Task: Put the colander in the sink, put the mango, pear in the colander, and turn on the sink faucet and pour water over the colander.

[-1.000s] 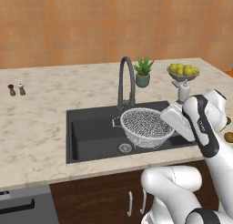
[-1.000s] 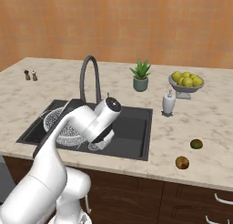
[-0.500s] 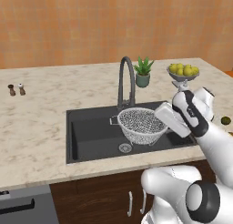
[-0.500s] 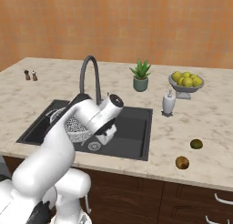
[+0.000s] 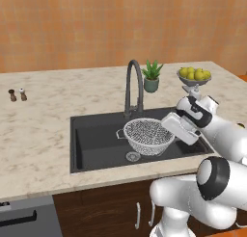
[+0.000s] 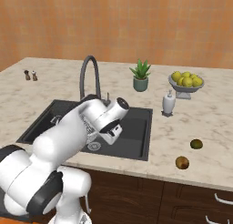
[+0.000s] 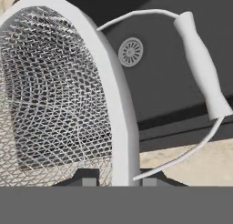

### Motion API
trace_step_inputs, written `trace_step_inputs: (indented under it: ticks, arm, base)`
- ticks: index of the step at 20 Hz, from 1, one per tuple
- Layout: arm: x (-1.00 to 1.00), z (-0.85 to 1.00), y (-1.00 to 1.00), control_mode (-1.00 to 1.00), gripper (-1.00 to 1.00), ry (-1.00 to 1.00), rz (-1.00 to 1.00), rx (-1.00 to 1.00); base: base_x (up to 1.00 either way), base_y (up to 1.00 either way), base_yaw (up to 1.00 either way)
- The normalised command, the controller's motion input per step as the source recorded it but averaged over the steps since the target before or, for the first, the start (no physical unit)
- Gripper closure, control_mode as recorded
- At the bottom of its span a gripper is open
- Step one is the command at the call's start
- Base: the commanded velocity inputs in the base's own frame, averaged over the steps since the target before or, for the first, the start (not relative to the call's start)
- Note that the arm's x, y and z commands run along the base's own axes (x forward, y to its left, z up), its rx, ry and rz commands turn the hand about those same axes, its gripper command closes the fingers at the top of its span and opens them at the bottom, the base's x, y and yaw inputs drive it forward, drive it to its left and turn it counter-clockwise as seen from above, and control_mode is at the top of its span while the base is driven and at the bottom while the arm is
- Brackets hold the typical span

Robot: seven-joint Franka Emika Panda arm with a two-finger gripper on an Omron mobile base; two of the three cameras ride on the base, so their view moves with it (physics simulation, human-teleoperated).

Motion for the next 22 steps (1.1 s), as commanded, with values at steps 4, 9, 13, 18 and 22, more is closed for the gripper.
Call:
trace_step_inputs:
  ticks: [4, 9, 13, 18, 22]
  arm:
    - [0.33, -0.35, 0.00, -1.00, 1.00, 0.00, 0.00, 0.00]
    - [0.21, -0.35, 0.00, -1.00, 1.00, 0.00, 0.00, 0.00]
    - [0.19, -0.39, 0.00, -1.00, 1.00, 0.00, 0.00, -0.01]
    - [0.03, -0.05, 0.08, -1.00, 1.00, -0.17, -0.01, 0.00]
    - [0.09, -0.09, 0.22, -1.00, 1.00, -0.12, -0.02, -0.02]
  base:
    - [0.00, 0.00, 0.00]
    - [0.00, 0.00, 0.00]
    - [0.00, 0.00, 0.00]
    - [0.00, 0.00, 0.00]
    - [0.00, 0.00, 0.00]
